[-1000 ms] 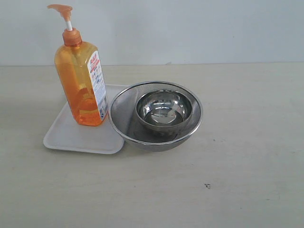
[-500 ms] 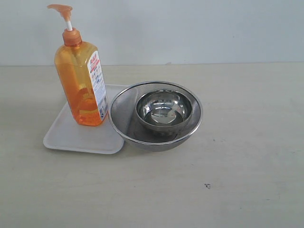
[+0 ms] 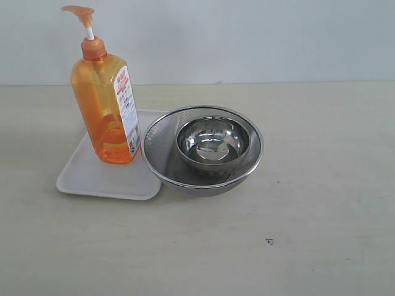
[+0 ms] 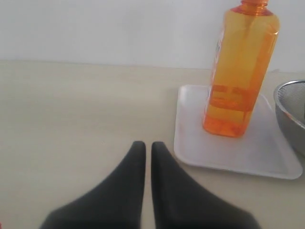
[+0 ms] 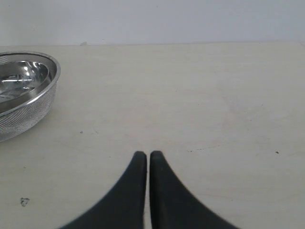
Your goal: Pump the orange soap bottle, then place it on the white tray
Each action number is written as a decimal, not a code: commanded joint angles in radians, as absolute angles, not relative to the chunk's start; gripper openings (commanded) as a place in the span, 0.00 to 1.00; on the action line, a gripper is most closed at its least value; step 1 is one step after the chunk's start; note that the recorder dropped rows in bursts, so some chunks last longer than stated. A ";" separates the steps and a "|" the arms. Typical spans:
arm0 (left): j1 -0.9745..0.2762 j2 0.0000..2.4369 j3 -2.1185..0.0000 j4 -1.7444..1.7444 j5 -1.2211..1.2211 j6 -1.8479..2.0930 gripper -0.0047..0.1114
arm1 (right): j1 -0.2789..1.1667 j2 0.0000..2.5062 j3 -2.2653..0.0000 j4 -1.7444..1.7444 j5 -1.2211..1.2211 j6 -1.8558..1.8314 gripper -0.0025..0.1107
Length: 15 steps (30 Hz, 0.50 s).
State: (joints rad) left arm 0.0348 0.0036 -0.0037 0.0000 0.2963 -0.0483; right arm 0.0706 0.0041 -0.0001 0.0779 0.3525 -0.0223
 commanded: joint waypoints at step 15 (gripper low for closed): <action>0.037 0.000 0.000 -0.074 0.301 0.012 0.08 | 0.068 0.000 0.000 0.074 0.343 -0.021 0.02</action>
